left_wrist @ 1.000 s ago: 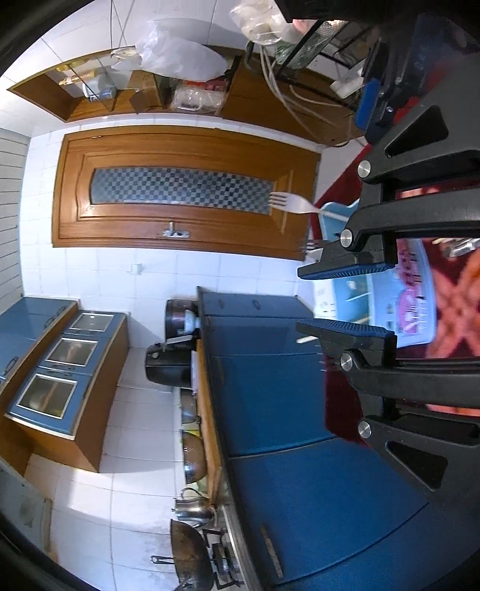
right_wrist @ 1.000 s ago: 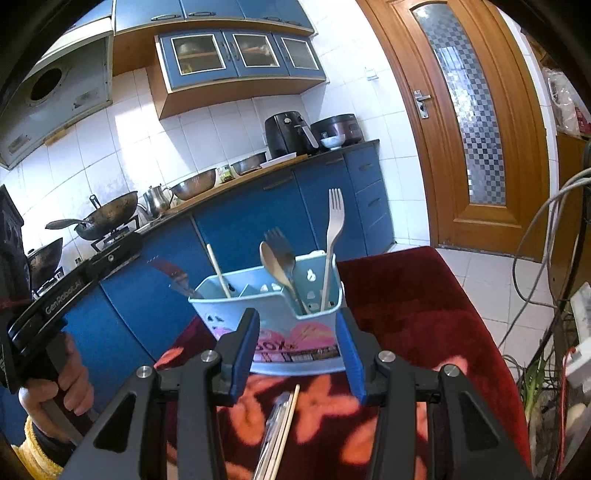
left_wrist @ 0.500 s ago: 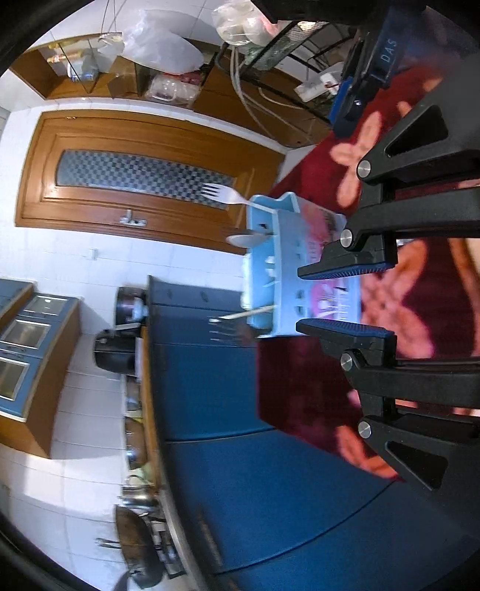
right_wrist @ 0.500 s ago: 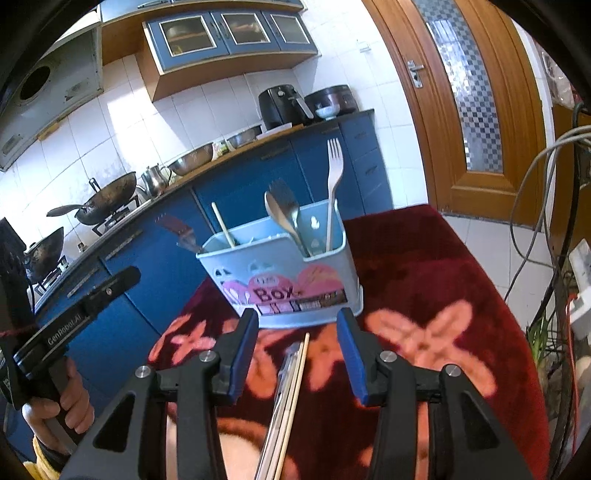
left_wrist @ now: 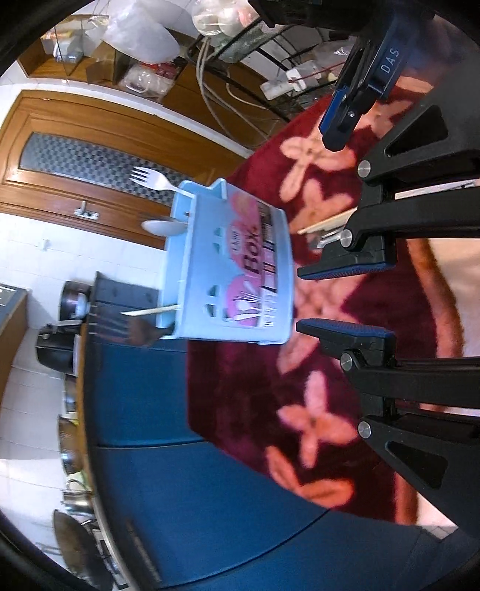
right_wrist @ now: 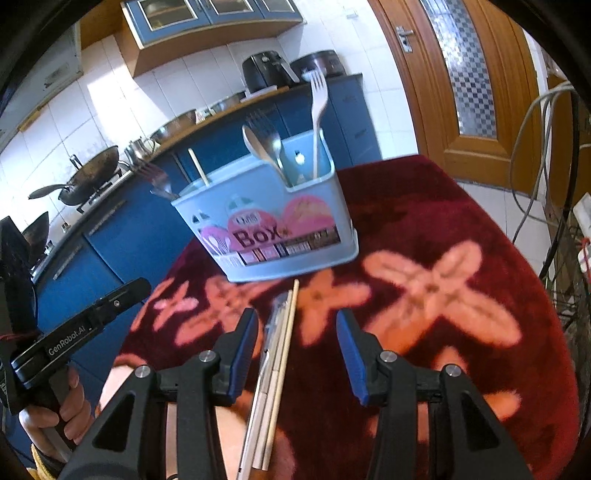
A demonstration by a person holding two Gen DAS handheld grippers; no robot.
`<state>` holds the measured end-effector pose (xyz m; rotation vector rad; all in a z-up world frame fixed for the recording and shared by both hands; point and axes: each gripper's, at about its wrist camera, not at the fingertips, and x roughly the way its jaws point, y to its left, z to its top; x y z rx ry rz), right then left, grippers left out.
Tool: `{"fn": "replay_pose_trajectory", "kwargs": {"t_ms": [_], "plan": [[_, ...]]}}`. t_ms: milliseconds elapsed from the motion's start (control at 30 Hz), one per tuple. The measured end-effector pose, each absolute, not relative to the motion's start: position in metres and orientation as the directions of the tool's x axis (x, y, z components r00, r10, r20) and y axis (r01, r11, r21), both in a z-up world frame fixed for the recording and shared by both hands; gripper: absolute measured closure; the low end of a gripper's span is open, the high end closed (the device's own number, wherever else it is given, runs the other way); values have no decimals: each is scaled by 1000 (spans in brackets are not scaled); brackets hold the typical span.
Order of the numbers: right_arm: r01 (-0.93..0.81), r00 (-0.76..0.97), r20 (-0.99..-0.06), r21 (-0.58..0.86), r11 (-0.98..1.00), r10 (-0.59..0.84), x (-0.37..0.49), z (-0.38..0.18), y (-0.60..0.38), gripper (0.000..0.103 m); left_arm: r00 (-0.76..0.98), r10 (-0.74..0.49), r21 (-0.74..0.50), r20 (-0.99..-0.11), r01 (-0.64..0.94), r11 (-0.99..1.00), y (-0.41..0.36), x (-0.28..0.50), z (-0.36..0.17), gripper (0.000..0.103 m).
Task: Organize utensils
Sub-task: 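Withdraw both tools from the caddy back toward the remaining utensils, then lower the right tool onto a wooden chopstick and close on it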
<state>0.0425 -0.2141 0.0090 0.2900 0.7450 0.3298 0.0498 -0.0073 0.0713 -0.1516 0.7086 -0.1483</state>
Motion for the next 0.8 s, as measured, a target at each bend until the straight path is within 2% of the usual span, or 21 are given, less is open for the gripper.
{"fn": "replay_pose_trajectory", "kwargs": {"t_ms": [367, 633, 800], "plan": [[-208, 601, -700, 328, 921, 385, 48, -23, -191, 56, 688, -190, -218, -701, 46, 975, 2, 62, 40, 82], [-218, 575, -745, 261, 940, 340, 50, -36, -180, 69, 679, -192, -236, -709, 28, 971, 12, 63, 33, 82], [-230, 572, -758, 218, 948, 313, 50, -36, -175, 70, 677, -197, -242, -709, 29, 970, 13, 63, 31, 82]]}}
